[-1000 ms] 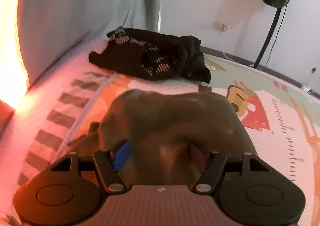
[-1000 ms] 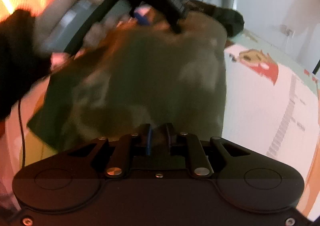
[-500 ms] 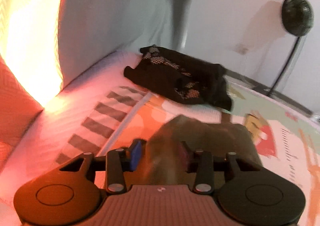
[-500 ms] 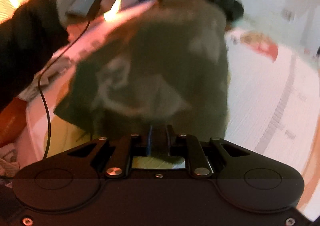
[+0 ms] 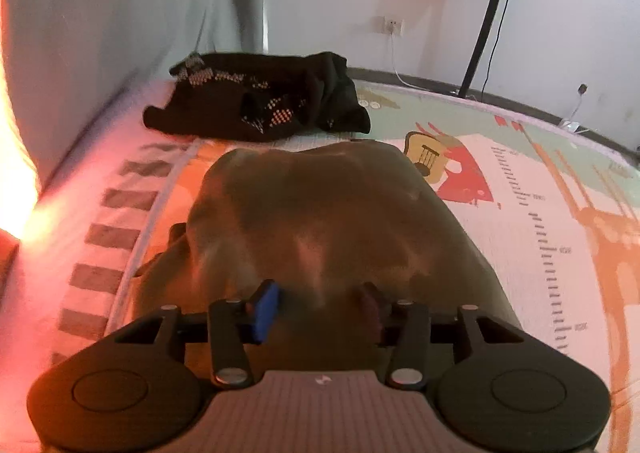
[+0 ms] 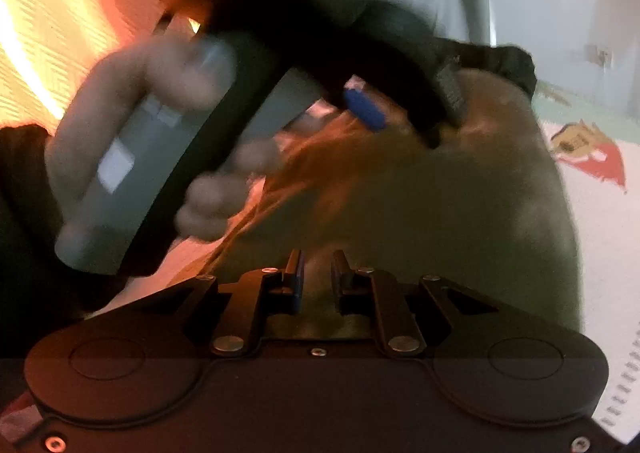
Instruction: Fold clothes
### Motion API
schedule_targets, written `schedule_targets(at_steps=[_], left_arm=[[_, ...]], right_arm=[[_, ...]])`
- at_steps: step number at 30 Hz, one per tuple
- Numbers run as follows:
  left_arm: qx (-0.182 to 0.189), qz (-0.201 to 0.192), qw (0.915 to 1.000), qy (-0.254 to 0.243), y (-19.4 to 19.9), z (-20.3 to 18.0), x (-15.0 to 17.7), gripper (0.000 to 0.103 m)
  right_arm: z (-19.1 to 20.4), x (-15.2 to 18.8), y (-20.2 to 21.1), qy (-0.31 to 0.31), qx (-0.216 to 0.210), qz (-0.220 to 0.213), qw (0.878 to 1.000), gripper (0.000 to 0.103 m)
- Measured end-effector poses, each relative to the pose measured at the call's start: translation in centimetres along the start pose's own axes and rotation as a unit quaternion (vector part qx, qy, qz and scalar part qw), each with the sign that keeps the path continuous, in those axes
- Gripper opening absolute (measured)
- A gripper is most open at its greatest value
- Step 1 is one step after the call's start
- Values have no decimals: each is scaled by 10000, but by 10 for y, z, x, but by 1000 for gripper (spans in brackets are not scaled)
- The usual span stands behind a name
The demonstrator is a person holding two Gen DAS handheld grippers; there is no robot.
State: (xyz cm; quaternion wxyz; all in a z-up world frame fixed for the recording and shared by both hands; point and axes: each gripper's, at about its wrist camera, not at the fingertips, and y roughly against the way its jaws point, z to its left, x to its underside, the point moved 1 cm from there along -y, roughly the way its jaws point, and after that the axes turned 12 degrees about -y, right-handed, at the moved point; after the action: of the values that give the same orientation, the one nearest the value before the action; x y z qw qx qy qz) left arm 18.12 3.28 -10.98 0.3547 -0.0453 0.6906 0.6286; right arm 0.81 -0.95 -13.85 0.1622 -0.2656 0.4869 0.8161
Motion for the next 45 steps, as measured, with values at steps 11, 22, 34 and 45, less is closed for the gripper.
schedule_targets(at_steps=[11, 22, 34, 45], left_arm=[[-181, 271, 9995, -60, -19, 9, -12, 53], [-879, 418, 9942, -449, -27, 2, -34, 48], [-1113, 199, 9935, 154, 15, 32, -43, 44], [-1641, -118, 9862, 187, 119, 5, -13, 67]], right_arm=[[28, 36, -25, -87, 211, 254, 9994, 15], [56, 73, -25, -110, 44, 492, 9987, 15], [65, 75, 18, -382, -547, 796, 9946, 14], [19, 1, 98, -437, 123, 92, 9989, 19]])
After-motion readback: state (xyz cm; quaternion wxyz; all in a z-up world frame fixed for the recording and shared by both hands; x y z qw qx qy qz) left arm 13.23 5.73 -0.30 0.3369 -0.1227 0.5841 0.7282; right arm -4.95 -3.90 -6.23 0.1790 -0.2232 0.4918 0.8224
